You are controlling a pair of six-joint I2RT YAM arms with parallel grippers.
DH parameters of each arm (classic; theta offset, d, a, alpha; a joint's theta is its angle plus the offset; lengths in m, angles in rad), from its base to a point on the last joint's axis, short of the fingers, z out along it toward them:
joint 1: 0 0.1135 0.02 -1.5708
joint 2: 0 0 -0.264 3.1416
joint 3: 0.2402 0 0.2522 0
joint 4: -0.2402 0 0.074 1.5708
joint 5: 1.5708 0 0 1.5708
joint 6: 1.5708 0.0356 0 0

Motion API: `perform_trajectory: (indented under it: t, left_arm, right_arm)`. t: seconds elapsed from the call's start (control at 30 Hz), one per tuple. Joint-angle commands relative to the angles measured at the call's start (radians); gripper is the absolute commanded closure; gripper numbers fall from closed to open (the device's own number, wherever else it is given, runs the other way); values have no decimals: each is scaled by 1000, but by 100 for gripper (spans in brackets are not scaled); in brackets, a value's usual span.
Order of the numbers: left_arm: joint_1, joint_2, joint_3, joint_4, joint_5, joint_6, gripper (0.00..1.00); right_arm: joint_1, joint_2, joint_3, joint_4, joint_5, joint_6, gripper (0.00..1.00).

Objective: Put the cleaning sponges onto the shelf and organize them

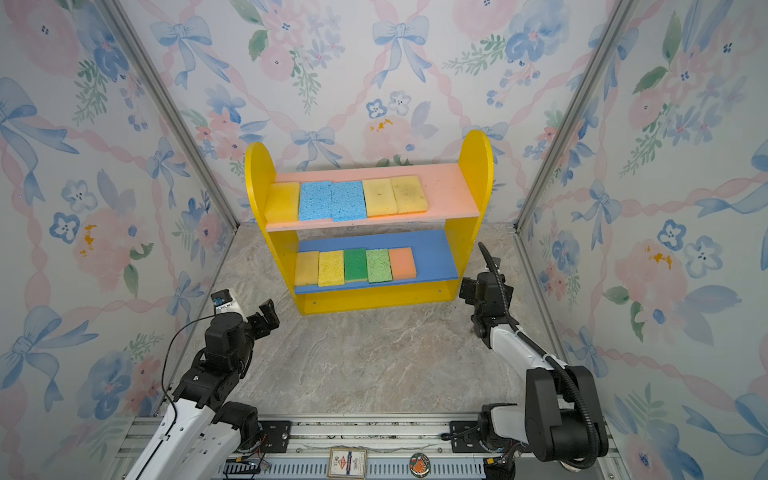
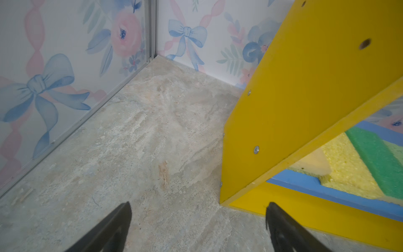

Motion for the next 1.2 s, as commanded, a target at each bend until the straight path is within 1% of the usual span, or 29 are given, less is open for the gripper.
perform_trajectory:
  t: [0.0, 0.03, 0.07, 0.13, 0.23, 0.3, 0.4, 0.47, 0.53, 0.6, 0.67, 0.77, 0.87, 0.97, 1.17]
  left_arm:
    - [4, 31, 2, 43, -78, 31, 2]
    - [4, 38, 15, 51, -68, 43, 2]
    - [4, 82, 32, 64, -60, 52, 2]
    - [4, 118, 56, 108, -48, 71, 2]
    - [4, 171, 61, 243, -8, 125, 2]
    - [4, 202, 18, 383, 1, 182, 2]
    - [4, 249, -111, 675, -27, 271, 2]
    - [6, 311, -207, 895, -47, 310, 2]
    - [13, 400, -246, 1021, -52, 343, 2]
    - [17, 515, -240, 1074, -60, 345, 2]
    - [19, 619, -234, 1148, -40, 349, 2]
    - [27, 732, -214, 1222, -3, 350, 2]
    - [36, 806, -185, 1247, 40, 384, 2]
    - [48, 850, -178, 1278, 65, 412, 2]
    - [90, 874, -196, 1358, 185, 446, 2]
  right_arm:
    - [-3, 36, -14, 134, 1, -36, 3]
    - [-3, 45, -16, 147, 0, -46, 3]
    - [-2, 52, -20, 166, -5, -52, 3]
    - [-1, 59, -18, 162, -13, -57, 3]
    - [10, 71, -49, 215, -13, -72, 3]
    - [16, 85, -80, 279, -13, -80, 3]
    - [24, 122, -121, 380, -12, -89, 3]
    - [28, 140, -136, 420, -12, -93, 3]
    - [33, 145, -137, 427, -12, -99, 3]
    - [34, 150, -133, 422, -15, -101, 3]
    - [34, 158, -134, 435, -17, -106, 3]
    - [35, 160, -137, 441, -30, -109, 3]
    - [34, 163, -140, 449, -42, -113, 3]
    - [35, 164, -144, 460, -50, -116, 3]
    - [34, 167, -146, 468, -64, -120, 3]
